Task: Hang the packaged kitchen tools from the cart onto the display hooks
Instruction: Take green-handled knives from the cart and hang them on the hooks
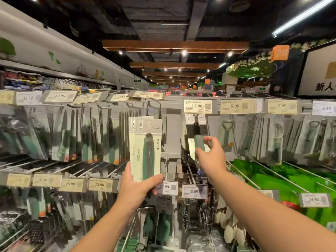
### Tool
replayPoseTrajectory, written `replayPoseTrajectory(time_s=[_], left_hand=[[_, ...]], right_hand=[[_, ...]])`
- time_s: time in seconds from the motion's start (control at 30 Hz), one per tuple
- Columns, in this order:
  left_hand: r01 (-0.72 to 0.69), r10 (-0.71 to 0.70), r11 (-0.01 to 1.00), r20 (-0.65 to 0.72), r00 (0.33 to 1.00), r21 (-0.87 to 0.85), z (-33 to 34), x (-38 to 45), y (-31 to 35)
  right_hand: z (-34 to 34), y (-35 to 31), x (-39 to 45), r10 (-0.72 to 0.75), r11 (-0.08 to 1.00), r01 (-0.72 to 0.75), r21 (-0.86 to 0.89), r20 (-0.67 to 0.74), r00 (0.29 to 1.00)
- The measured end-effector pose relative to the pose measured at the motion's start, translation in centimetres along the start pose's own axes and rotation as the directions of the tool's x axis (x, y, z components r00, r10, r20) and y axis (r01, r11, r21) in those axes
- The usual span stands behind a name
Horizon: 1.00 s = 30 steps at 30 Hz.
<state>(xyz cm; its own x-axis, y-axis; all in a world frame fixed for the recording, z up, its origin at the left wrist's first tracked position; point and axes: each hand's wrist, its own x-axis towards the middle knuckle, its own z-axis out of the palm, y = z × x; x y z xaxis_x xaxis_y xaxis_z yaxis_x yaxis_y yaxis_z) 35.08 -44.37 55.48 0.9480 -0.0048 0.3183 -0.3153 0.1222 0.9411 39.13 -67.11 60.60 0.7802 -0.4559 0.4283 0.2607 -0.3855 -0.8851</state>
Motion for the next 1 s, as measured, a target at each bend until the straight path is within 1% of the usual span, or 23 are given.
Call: replayPoseTrajectory(time_s=[0.1,0.23,0.27,0.37,0.4,0.5,0.57,0.7,0.77,0.87,0.93,1.0], left_hand=[[0.001,-0.001,1.0,-0.005,1.0,-0.019,0.0,0.6,-0.2],[0.015,-0.017,0.999,-0.042,0.999,-0.041,-0.4,1.8,-0.8],[0.016,-0.018,0.999,-0.058,0.998,-0.039,-0.5,2.1,-0.9],[0.012,-0.015,0.999,-0.084,0.996,-0.039,-0.8,2.8,-1.2],[0.014,-0.018,0.999,-0.091,0.996,-0.039,-0.8,3.0,-1.3],[0.015,-0.018,0.999,-0.108,0.994,-0.034,-0.8,3.8,-1.7],[0.016,-0.019,1.0,-0.115,0.993,-0.022,-0.6,4.2,-1.9],[0.027,-0.029,0.999,-0.109,0.994,-0.021,0.1,4.5,-1.9],[0.034,-0.037,0.999,-0.09,0.995,-0.034,0.5,4.4,-1.8],[0.038,-0.042,0.998,-0.073,0.996,-0.047,1.2,4.1,-1.8],[0.029,-0.031,0.999,-0.067,0.997,-0.024,1.9,3.8,-1.8],[0.017,-0.017,1.0,-0.074,0.997,-0.001,2.5,3.6,-1.9]], right_hand=[[0.6,0.4,2.7,0.037,0.998,-0.037,-0.059,0.001,0.999],[1.3,1.4,6.2,0.186,0.979,-0.184,-0.092,0.024,0.982],[1.5,1.7,6.8,0.206,0.977,-0.204,-0.064,0.031,0.978],[2.4,2.7,8.2,0.241,0.962,-0.248,0.118,0.067,0.968],[2.6,2.9,8.3,0.241,0.958,-0.249,0.141,0.068,0.968],[3.3,3.7,9.1,0.176,0.981,-0.181,0.077,0.065,0.982],[3.5,3.4,9.2,0.153,0.985,-0.159,0.069,0.09,0.984],[3.4,2.9,8.9,0.169,0.98,-0.182,0.083,0.144,0.975],[2.9,2.7,8.0,0.162,0.984,-0.169,0.048,0.123,0.979],[2.3,2.0,5.9,0.142,0.988,-0.136,-0.071,0.076,0.987],[2.2,1.1,3.7,0.097,0.993,-0.087,-0.078,0.133,0.986],[2.5,-0.1,1.2,0.02,0.999,-0.029,0.032,0.252,0.968]])
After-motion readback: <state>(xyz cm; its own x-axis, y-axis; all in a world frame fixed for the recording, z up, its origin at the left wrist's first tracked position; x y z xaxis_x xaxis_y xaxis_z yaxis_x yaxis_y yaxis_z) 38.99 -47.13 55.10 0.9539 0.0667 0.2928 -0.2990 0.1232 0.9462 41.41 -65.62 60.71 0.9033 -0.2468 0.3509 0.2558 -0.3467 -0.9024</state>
